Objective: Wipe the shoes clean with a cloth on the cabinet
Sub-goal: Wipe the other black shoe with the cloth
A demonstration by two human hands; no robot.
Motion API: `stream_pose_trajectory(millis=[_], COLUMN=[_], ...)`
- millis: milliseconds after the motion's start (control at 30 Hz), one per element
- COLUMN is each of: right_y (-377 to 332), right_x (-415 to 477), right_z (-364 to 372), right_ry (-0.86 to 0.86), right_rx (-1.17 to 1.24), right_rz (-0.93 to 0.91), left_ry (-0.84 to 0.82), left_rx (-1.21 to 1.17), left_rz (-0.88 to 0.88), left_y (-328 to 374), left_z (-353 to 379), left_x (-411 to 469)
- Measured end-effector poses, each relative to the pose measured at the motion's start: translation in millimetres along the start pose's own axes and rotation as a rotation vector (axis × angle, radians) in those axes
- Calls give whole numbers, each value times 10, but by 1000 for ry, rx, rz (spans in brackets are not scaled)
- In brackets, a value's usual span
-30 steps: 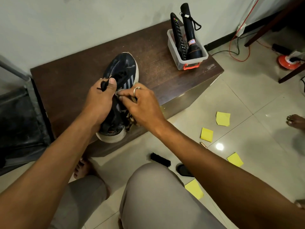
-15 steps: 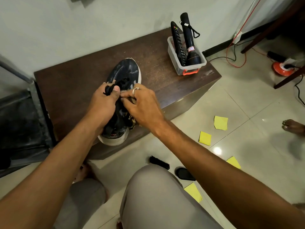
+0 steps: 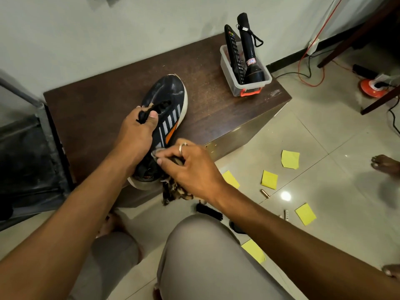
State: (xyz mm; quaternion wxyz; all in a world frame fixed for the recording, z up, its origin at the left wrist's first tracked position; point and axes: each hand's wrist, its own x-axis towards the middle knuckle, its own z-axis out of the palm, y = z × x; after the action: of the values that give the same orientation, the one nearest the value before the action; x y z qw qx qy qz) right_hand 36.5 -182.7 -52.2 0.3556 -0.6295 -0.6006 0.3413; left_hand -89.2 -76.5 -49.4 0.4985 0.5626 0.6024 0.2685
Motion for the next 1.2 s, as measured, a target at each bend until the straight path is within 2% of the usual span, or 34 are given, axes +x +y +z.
stream_pose_trajectory(millis=[67, 233, 300, 433, 500, 633, 733, 833, 900, 967, 1067, 1133, 1200], right_y=[49, 92, 47, 58, 86, 82, 9, 36, 99, 154, 183, 210, 238], right_x=[-20, 303, 151, -24, 137, 421, 193, 30, 145, 317, 561, 695, 778], right_z=[-48, -32, 30, -52, -117, -51, 19, -40, -145, -261, -462, -540, -539], right_ry=[-31, 158, 125, -45, -11, 211, 115, -23, -26, 88, 349, 357, 263], right_rx=[26, 2, 7, 53, -21, -37, 35, 46, -15, -61, -78, -113, -165], right_rz=[19, 51, 25, 20, 1, 13, -13, -44, -28, 2, 44, 28, 18], left_ry=[-22, 3, 10, -20, -22, 16, 11, -37, -56, -99, -118, -86, -70], left_rx=[4, 4, 14, 46, 52, 35, 70, 150, 215, 330, 557, 632, 631], left_rz=[-17, -9, 4, -9, -10, -3, 19, 15, 30, 55, 90, 102, 173], left_y=[12, 30, 29, 51, 55, 26, 11, 47, 84, 144, 232, 230, 186], left_z=[-9, -7, -4, 5, 15, 13, 6, 4, -2, -40, -143, -189, -172], left_x=[-9, -21, -28, -33, -33, -24, -29, -51, -41, -34, -21, -35, -92])
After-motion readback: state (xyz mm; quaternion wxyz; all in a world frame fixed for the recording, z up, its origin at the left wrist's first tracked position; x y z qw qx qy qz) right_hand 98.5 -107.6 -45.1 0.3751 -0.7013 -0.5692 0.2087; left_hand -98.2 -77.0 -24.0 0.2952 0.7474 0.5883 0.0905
